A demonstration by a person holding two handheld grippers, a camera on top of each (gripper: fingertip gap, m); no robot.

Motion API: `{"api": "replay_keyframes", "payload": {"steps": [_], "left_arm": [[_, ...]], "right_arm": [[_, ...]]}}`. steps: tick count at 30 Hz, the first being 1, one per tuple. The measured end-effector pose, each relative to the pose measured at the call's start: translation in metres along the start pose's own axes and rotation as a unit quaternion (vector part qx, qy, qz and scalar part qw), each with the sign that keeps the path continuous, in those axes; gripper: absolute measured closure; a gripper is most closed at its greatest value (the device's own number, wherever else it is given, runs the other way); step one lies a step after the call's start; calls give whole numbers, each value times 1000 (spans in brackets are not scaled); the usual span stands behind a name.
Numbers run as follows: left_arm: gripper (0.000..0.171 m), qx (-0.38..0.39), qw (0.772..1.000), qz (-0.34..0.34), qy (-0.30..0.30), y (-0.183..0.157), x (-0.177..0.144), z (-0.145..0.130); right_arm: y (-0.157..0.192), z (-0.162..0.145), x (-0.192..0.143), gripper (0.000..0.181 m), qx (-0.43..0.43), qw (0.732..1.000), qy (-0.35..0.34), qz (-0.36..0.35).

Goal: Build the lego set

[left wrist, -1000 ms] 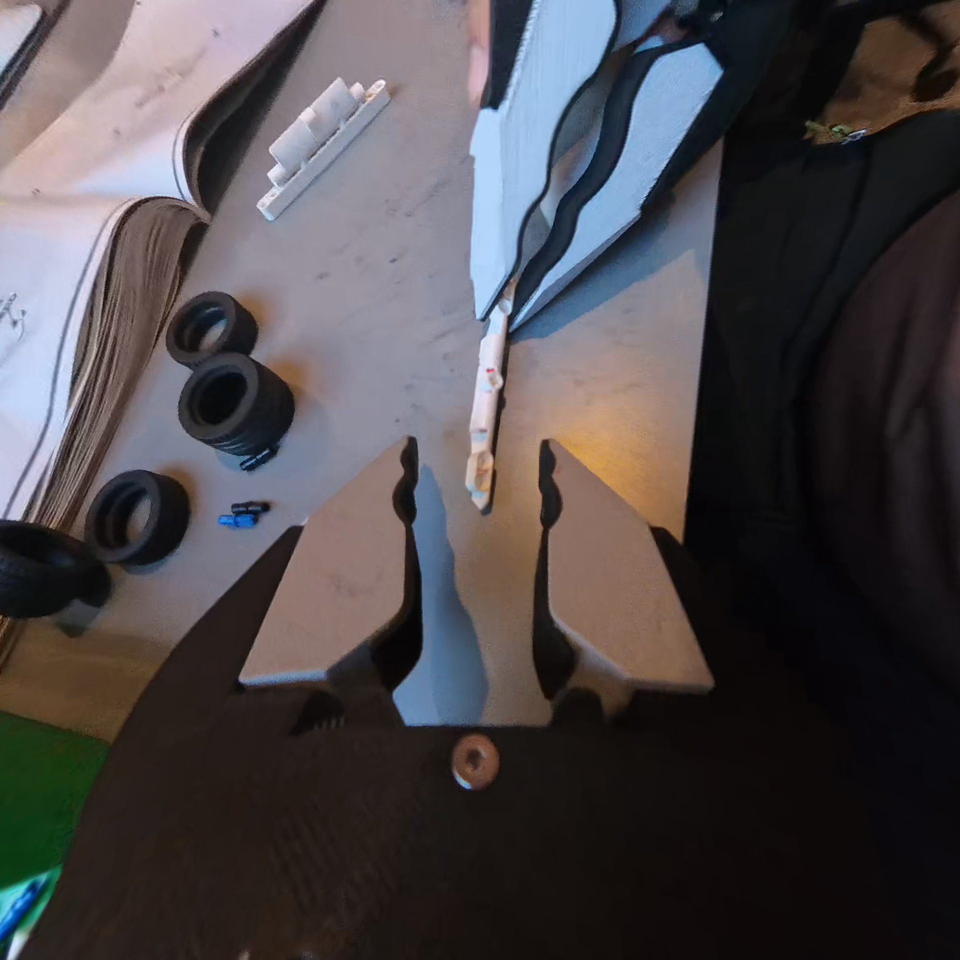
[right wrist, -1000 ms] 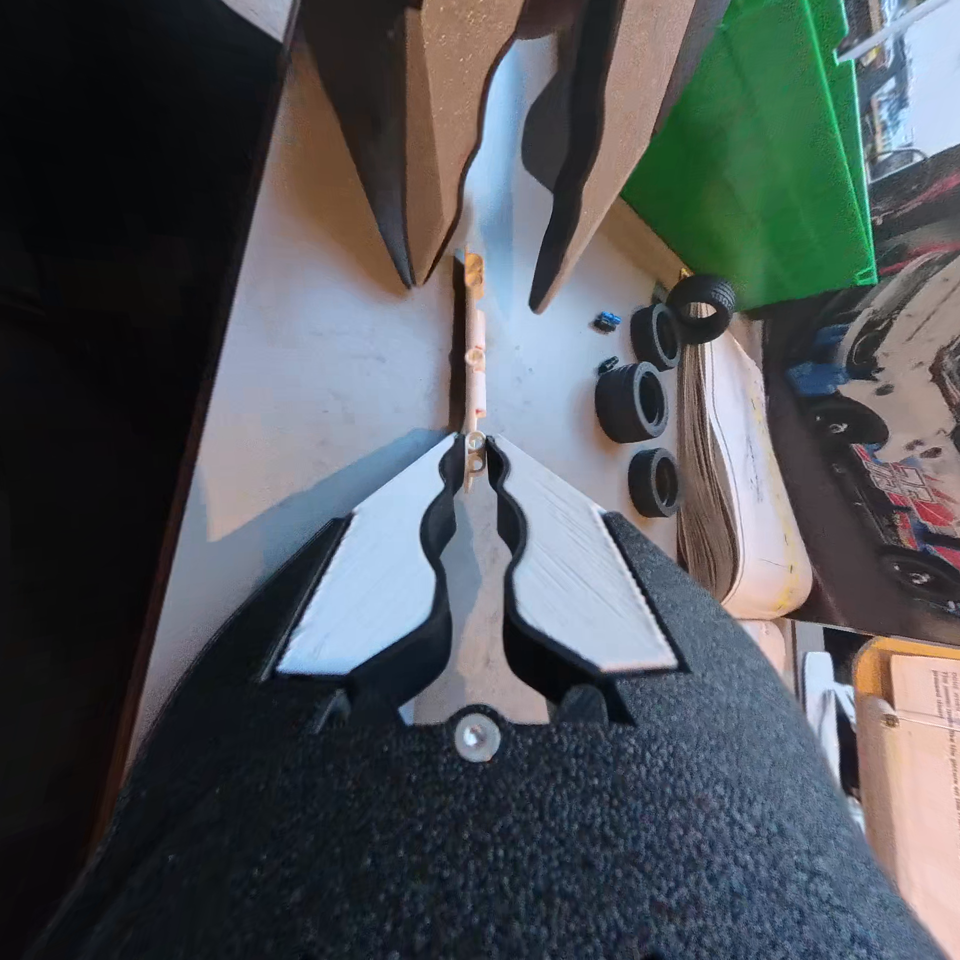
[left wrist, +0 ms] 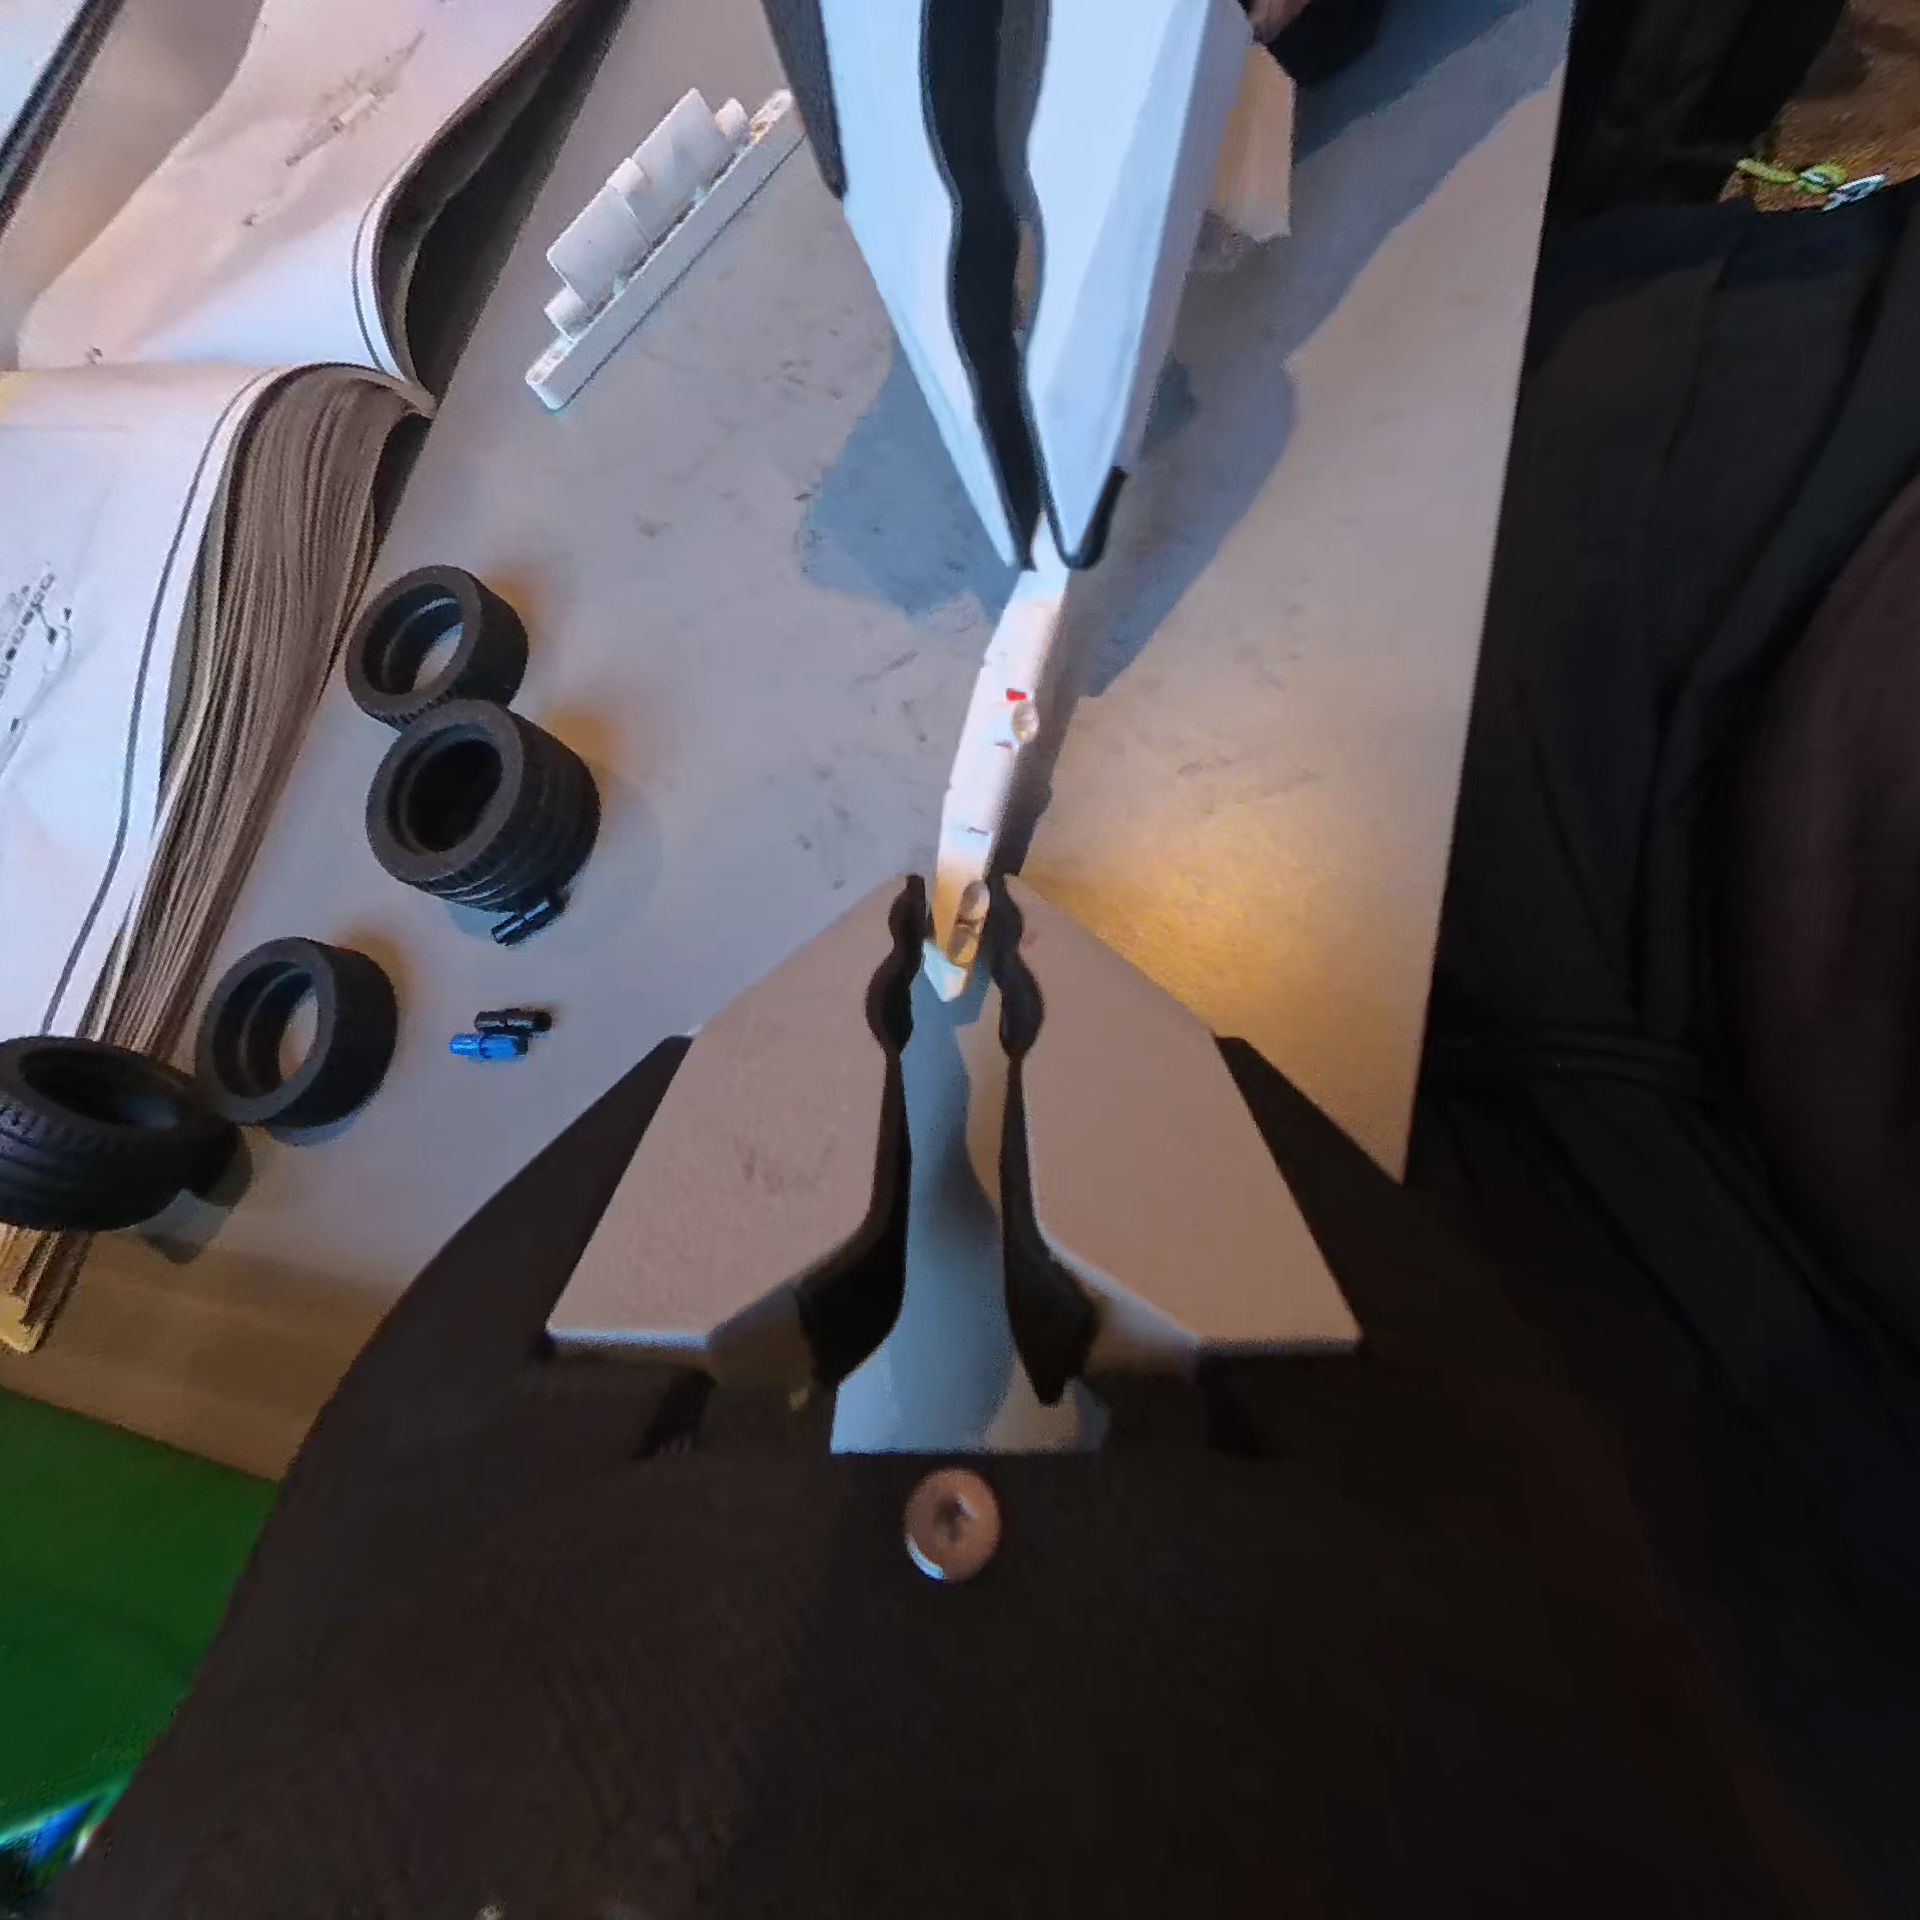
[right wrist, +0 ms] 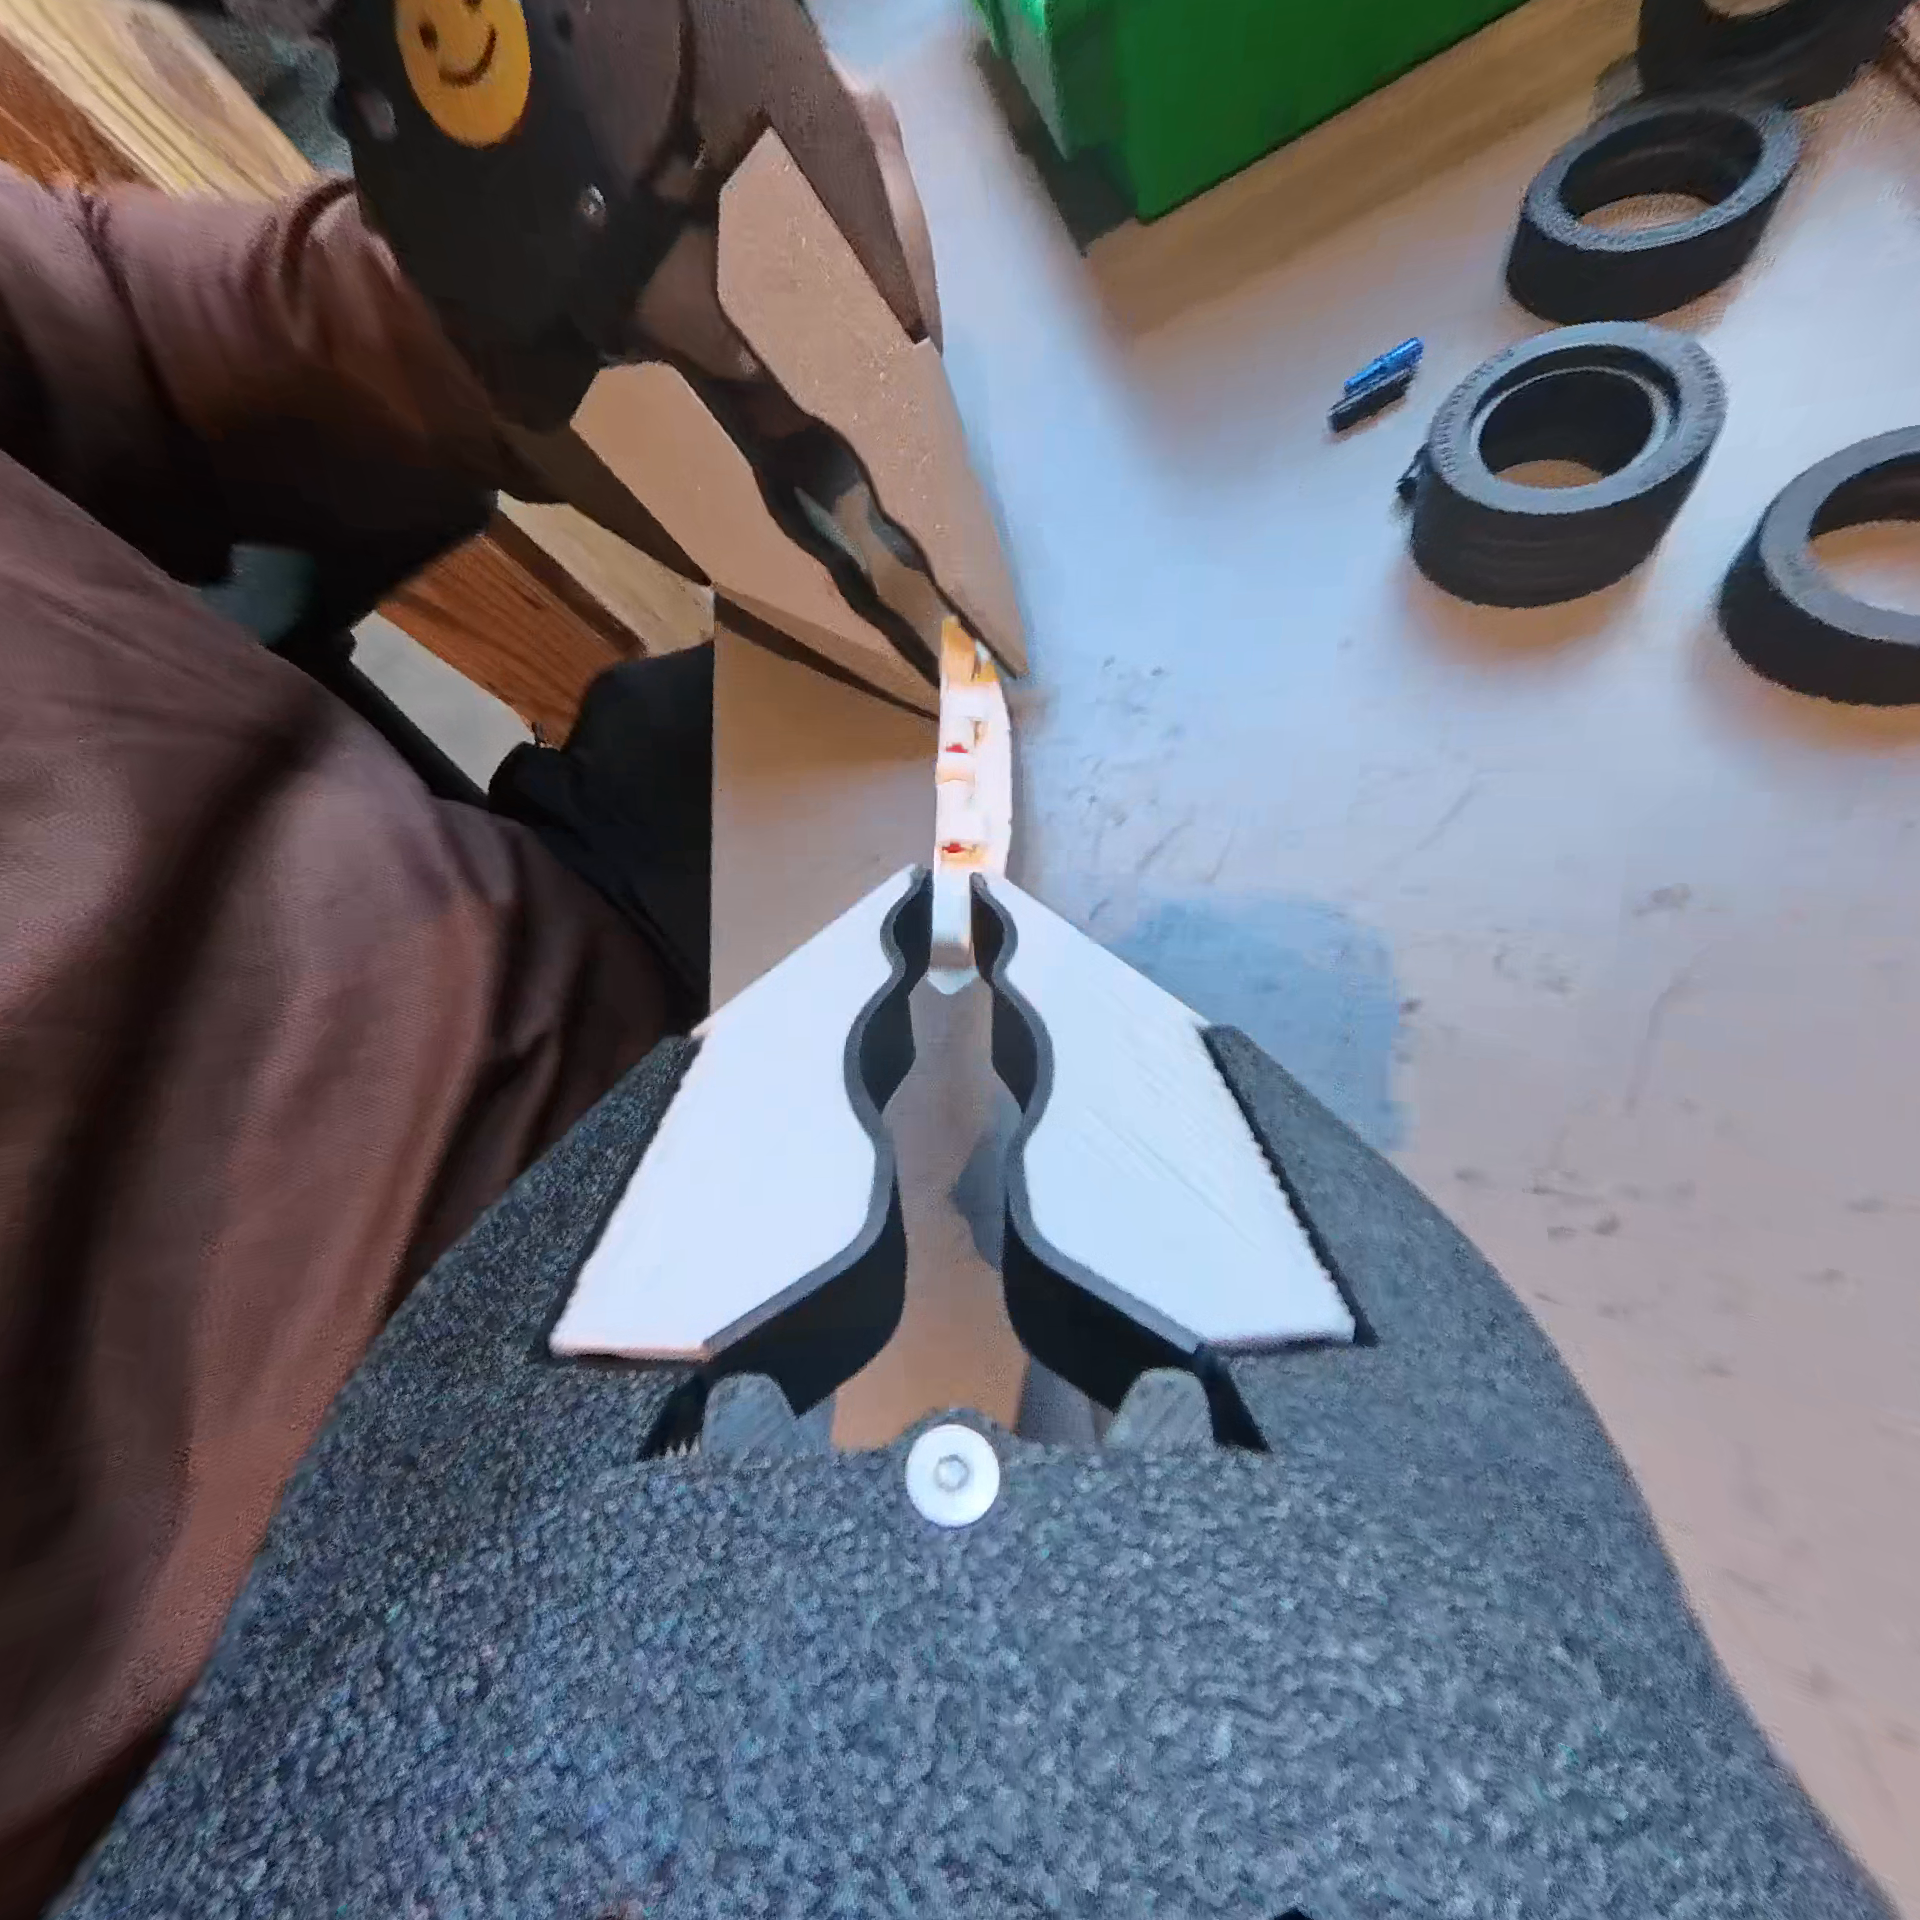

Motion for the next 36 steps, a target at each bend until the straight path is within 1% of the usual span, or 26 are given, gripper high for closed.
{"api": "replay_keyframes", "payload": {"steps": [1,3,5,6,7,8,11,12,13,14,15,17,20,21,23,25,28,30,33,36], "left_arm": [[163,-3,1000,-2,0,1,1,0],[164,-36,999,-2,1,7,1,0],[164,-96,995,-2,-5,15,-1,-2],[164,-146,989,-9,-8,21,-2,-4],[164,-204,978,-26,-13,26,-3,-7],[164,-258,964,-54,-35,29,-5,-8],[166,-379,912,-117,-106,36,-9,-11],[166,-403,897,-134,-124,37,-10,-12],[166,-416,888,-137,-137,37,-10,-15],[166,-423,886,-130,-136,37,-11,-18],[166,-425,887,-125,-130,36,-12,-19],[156,-413,896,-114,-122,33,-16,-19],[154,-390,914,-63,-89,30,-20,-23],[151,-387,917,-57,-80,28,-21,-25],[148,-385,918,-54,-81,24,-24,-27],[146,-378,921,-45,-82,21,-28,-30],[142,-366,925,-47,-85,15,-34,-34],[141,-359,929,-41,-85,12,-36,-36],[138,-344,935,-39,-78,11,-35,-34],[138,-328,941,-45,-70,13,-27,-26]], "right_arm": [[-2,1,-1,174,5,1000,-8,-2],[-7,5,-6,173,9,999,-35,-19],[-14,10,-17,159,-7,996,-63,-69],[-17,12,-24,155,-16,992,-73,-99],[-18,13,-31,154,-23,988,-78,-128],[-20,13,-39,154,-29,984,-81,-156],[-24,10,-67,153,-31,968,-84,-236],[-25,7,-76,153,-24,964,-80,-252],[-25,5,-85,153,-17,962,-77,-263],[-25,3,-92,153,-13,959,-76,-273],[-24,1,-100,153,-10,955,-77,-285],[-23,-2,-115,153,-9,946,-75,-314],[-24,-6,-133,153,-2,932,-67,-355],[-25,-8,-137,153,4,930,-64,-361],[-28,-10,-142,151,20,928,-57,-369],[-27,-10,-143,151,29,929,-67,-362],[-23,-8,-137,151,34,937,-82,-337],[-19,-7,-126,151,33,944,-80,-317],[-15,-6,-100,151,27,958,-61,-278],[-12,-7,-72,150,16,970,-41,-237]]}}
Point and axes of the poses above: each gripper's, where its closed fingertips meet, x out along the fingers, z out of its top, y = z × x across the jaws, the point moved 9 cm from there along -x, back along the fingers, and after that the axes turned 9 degrees about -z, right-handed, at the moved point
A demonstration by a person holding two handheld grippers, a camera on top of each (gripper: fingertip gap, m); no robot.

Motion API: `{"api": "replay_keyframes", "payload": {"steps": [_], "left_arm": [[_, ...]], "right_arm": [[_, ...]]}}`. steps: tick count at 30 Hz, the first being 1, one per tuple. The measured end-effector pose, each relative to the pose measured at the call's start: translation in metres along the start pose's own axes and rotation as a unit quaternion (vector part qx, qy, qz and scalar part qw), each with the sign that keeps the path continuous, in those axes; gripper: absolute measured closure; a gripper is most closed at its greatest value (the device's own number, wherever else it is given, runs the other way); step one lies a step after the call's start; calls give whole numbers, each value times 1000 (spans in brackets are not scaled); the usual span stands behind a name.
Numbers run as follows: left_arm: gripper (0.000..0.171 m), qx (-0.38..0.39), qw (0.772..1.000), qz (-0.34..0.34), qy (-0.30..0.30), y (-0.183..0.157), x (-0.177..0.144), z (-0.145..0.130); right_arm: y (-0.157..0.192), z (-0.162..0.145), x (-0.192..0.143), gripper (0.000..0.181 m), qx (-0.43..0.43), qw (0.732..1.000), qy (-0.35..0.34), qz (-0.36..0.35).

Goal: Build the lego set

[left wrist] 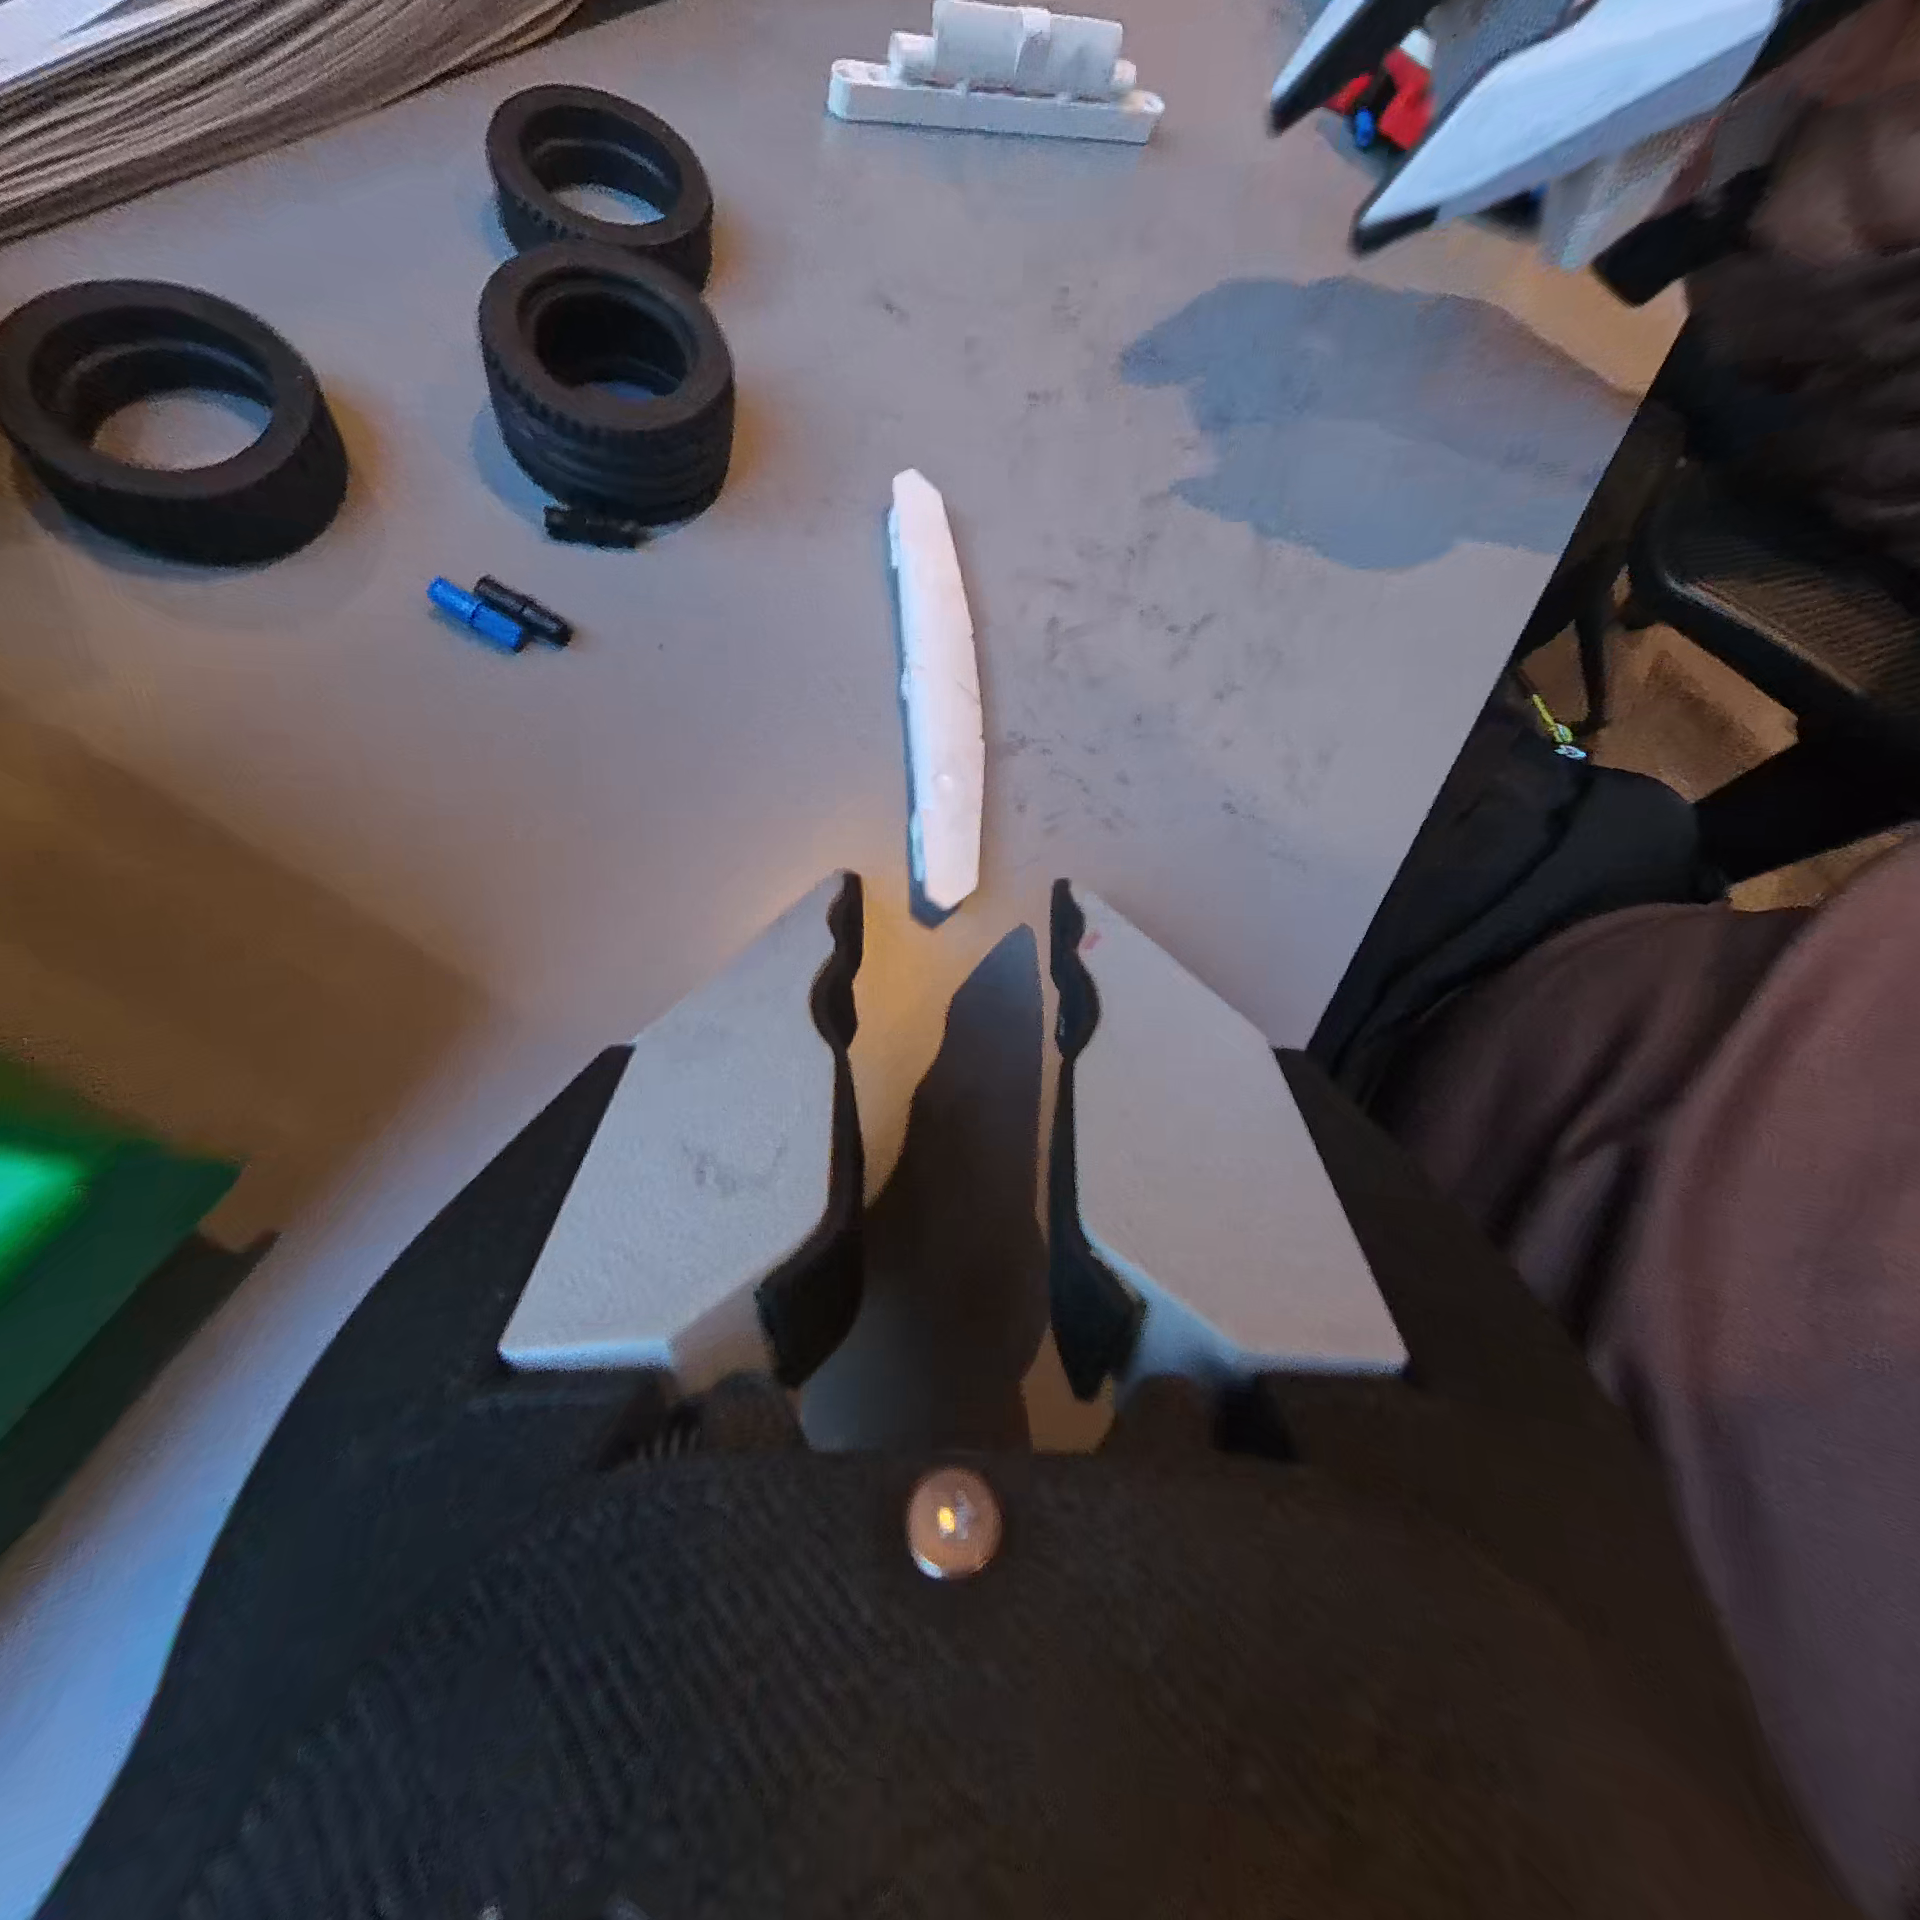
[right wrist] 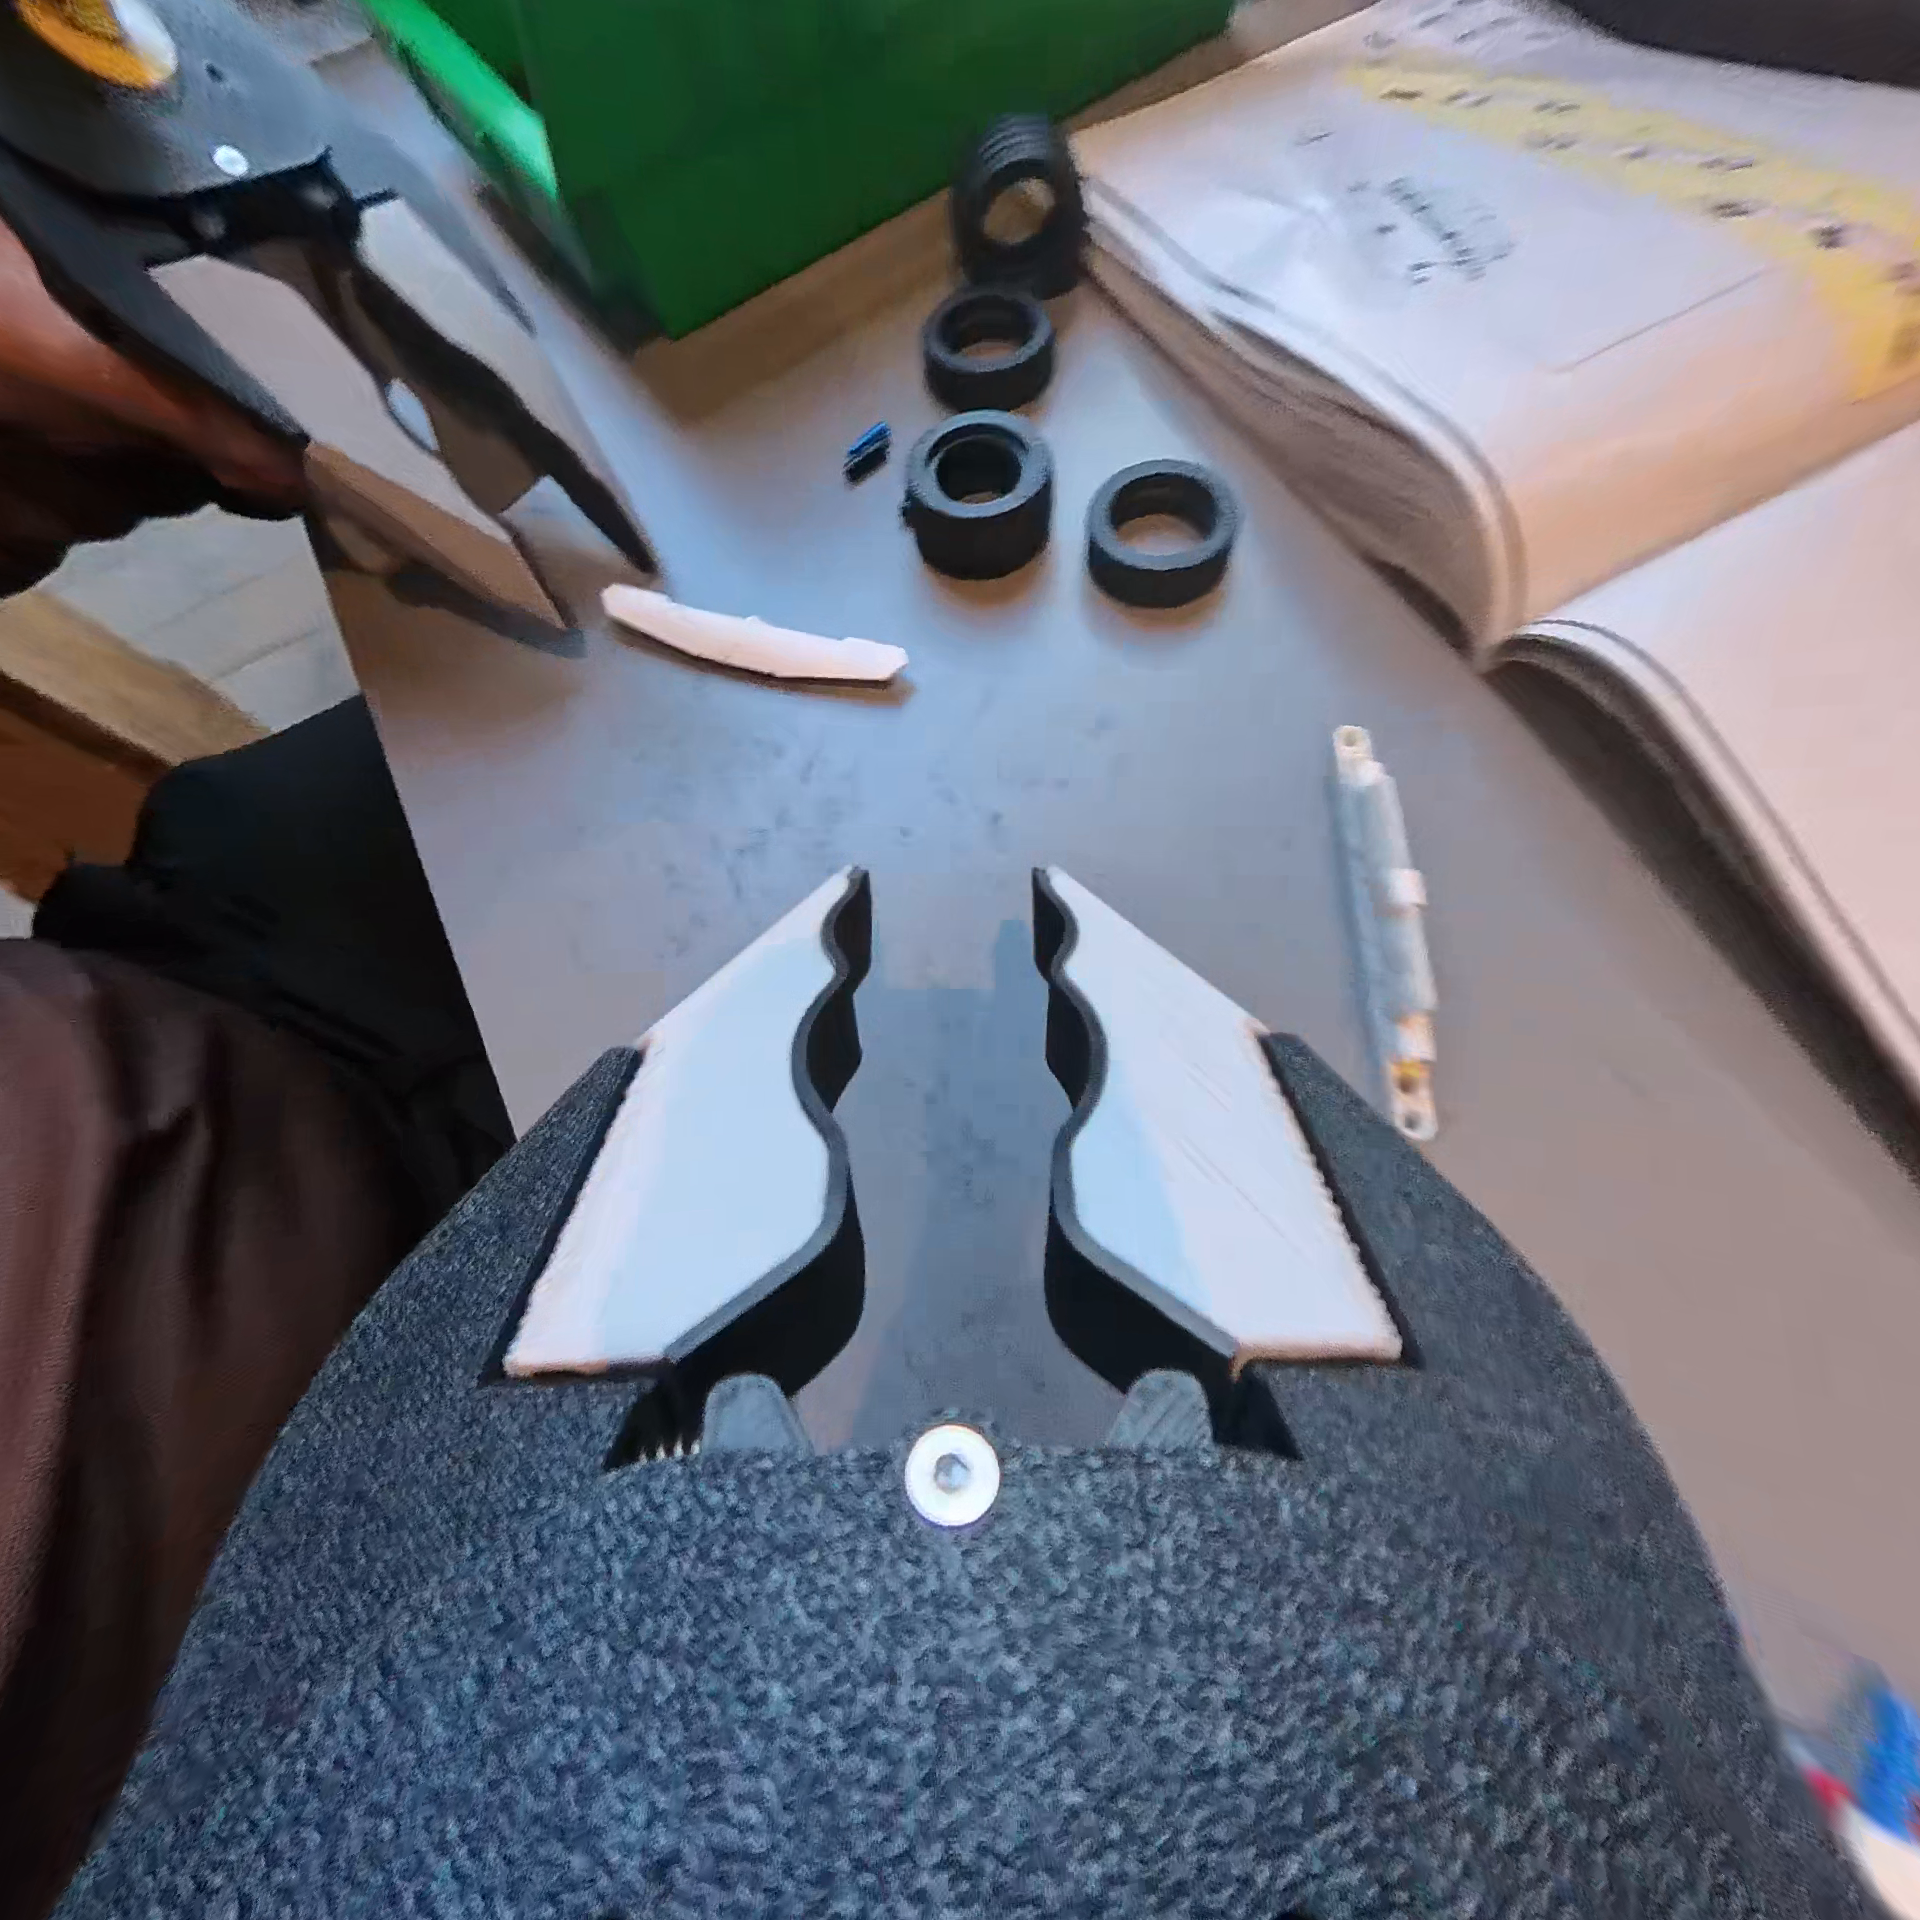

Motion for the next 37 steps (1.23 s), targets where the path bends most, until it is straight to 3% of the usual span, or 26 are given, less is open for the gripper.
{"api": "replay_keyframes", "payload": {"steps": [6,9,15,23,27,30,33,37], "left_arm": [[137,42,998,-42,22,-16,12,2],[141,73,995,-71,-4,-22,4,2],[132,196,977,47,-67,-14,-16,6],[140,255,960,81,-84,-11,-15,10],[142,260,954,111,-101,-8,-17,12],[154,261,948,113,-141,-8,-25,13],[147,247,949,100,-169,-5,-32,15],[145,233,956,76,-163,-3,-32,15]], "right_arm": [[23,-9,28,149,-30,999,22,39],[30,-12,31,149,-46,997,11,54],[33,-10,35,149,-99,994,-24,27],[23,-6,46,152,-103,994,-22,21],[20,-3,49,153,-102,994,-28,28],[20,-1,51,156,-108,993,-32,32],[18,2,54,157,-110,993,-36,33],[14,7,60,158,-108,993,-41,38]]}}
Point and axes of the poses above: each gripper's, where its closed fingertips meet, x out along the fingers, z out of its top, y = z × x across the jaws, the point moved 9 cm from there along -x, back along the fingers, and after that the axes turned 9 degrees about -z, right-handed, at the moved point
